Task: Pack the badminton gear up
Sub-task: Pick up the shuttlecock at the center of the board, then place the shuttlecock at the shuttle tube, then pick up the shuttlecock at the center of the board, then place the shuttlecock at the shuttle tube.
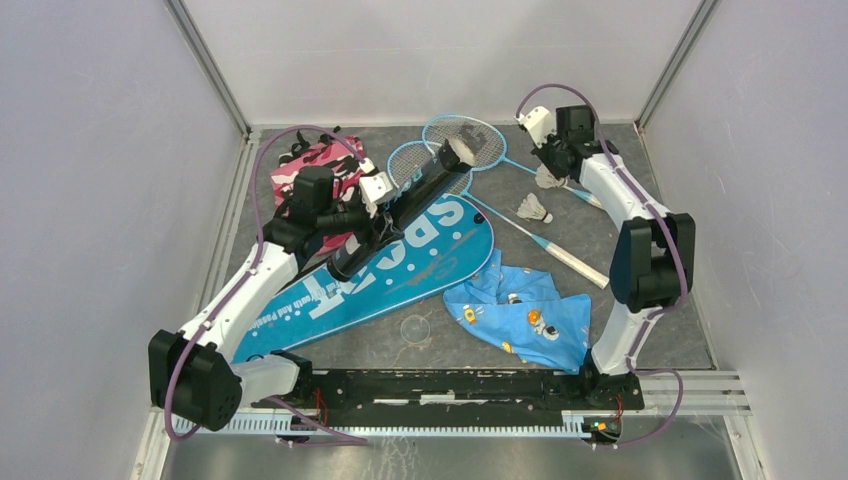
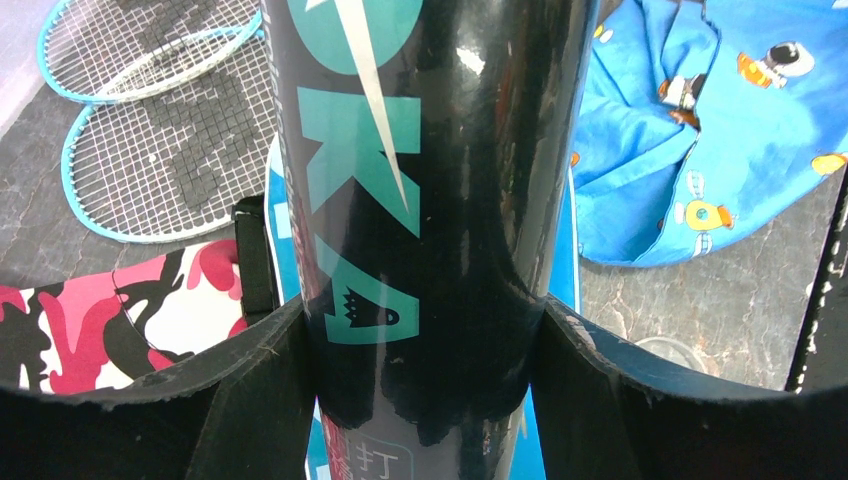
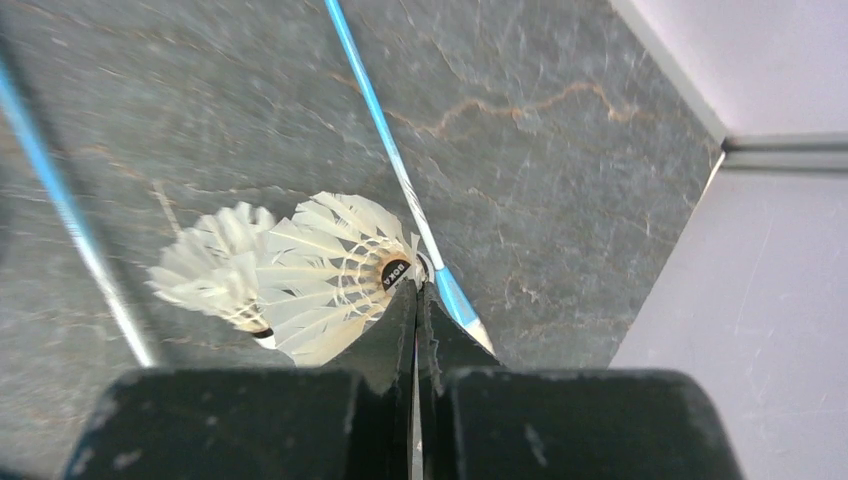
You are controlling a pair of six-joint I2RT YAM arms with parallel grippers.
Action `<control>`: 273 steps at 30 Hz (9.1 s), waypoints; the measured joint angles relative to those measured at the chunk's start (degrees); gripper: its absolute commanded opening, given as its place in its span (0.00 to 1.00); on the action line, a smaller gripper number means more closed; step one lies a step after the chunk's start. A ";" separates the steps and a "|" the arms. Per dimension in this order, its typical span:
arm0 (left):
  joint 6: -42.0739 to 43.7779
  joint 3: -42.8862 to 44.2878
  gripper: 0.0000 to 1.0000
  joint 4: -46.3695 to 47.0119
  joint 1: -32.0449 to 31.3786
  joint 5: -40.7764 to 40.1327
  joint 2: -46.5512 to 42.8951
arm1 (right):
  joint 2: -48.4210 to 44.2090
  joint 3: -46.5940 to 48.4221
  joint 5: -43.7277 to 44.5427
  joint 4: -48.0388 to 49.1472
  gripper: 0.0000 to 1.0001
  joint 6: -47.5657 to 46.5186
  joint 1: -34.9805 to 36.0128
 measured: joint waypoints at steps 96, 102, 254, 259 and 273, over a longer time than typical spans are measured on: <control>18.99 -5.97 0.02 5.95 2.80 15.34 6.91 | -22.99 -14.16 -54.53 8.48 0.67 16.81 7.85; 19.96 -5.60 0.02 4.09 1.73 15.02 6.91 | -20.59 -14.16 -54.51 8.15 0.69 16.35 9.62; 14.47 -9.62 0.02 2.82 4.90 4.57 3.34 | -24.52 -9.51 -57.00 7.28 0.00 20.17 -0.42; 14.95 -9.81 0.02 3.39 4.90 5.64 3.30 | -25.18 -10.38 -61.22 9.70 0.00 22.62 -0.39; 18.14 -9.81 0.02 4.15 4.90 10.36 2.69 | -24.37 -13.66 -64.17 10.25 0.00 23.06 4.57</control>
